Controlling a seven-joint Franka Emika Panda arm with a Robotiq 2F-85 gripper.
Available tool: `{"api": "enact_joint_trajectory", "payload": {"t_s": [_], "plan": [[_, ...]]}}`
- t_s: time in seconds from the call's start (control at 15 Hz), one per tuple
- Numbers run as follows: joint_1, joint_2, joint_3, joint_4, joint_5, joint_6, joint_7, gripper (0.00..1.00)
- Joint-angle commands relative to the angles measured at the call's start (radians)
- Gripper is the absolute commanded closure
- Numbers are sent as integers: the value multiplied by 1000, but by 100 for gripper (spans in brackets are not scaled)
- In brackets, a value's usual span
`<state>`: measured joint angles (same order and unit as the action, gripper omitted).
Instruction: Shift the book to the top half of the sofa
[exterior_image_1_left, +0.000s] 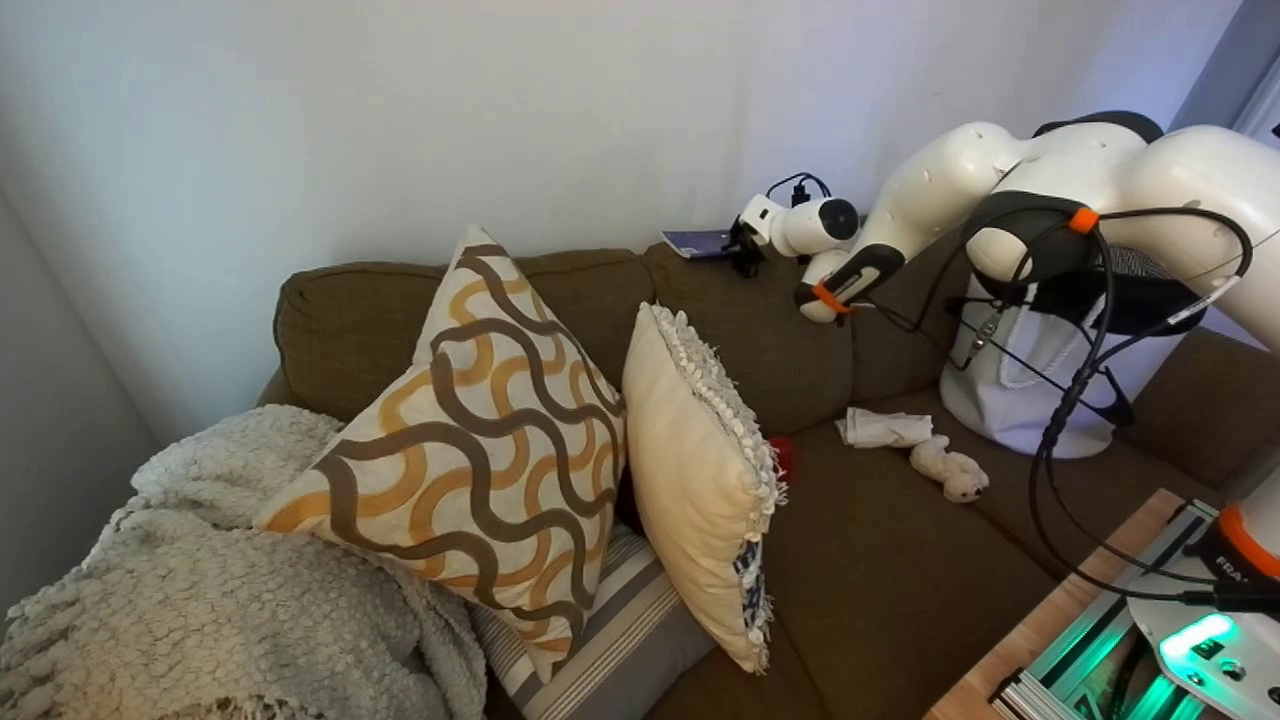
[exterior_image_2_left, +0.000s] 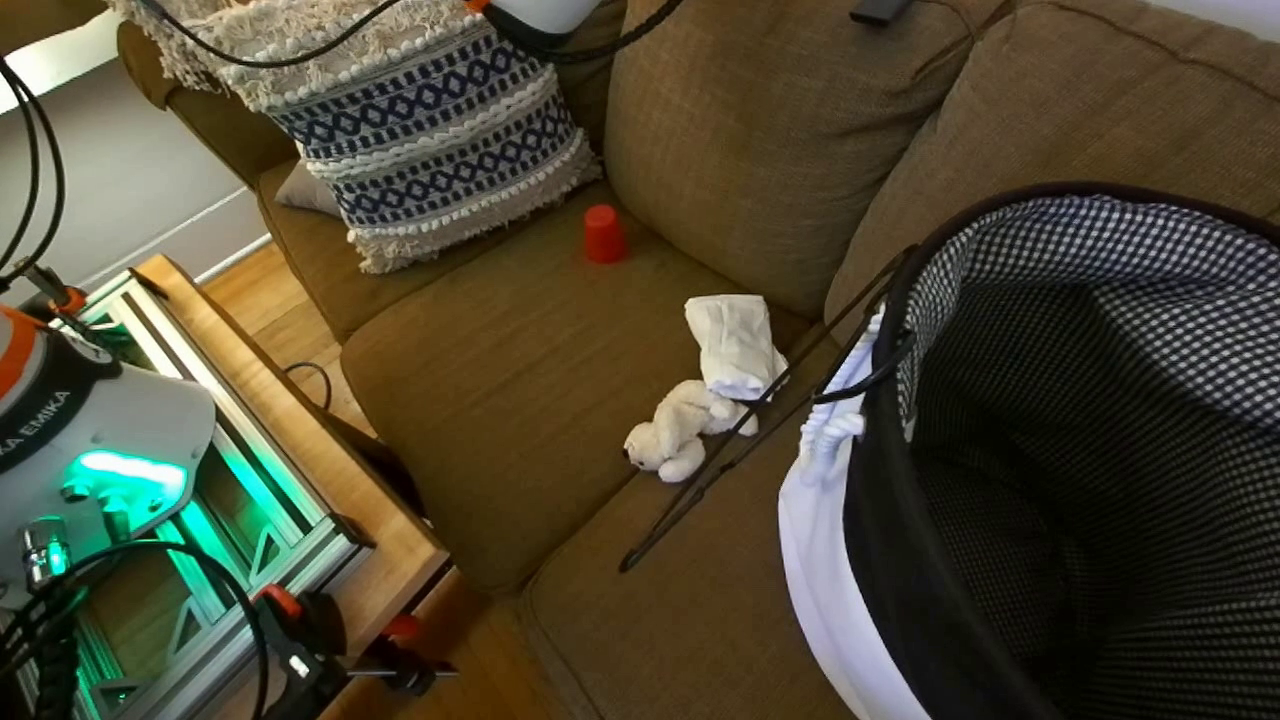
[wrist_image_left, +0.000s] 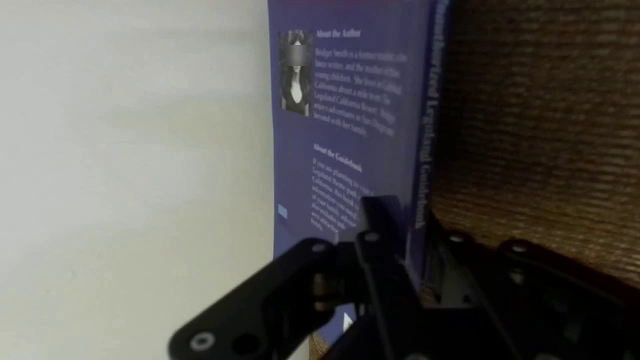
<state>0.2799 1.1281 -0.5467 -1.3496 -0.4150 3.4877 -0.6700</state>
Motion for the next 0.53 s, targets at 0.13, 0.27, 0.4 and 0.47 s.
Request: {"api": "enact_joint_trajectory", "payload": {"t_s": [0.13,0.27,0.4,0.47], "plan": [[9,-109,21,-88,-54,-68,-9,34],[-23,-175,85,-128,-118,-100,-22,19],[-102,-276,236,-202,-246,-113,-44,3],[-134,-327,301,-266,-327,-86,-14,0]]}}
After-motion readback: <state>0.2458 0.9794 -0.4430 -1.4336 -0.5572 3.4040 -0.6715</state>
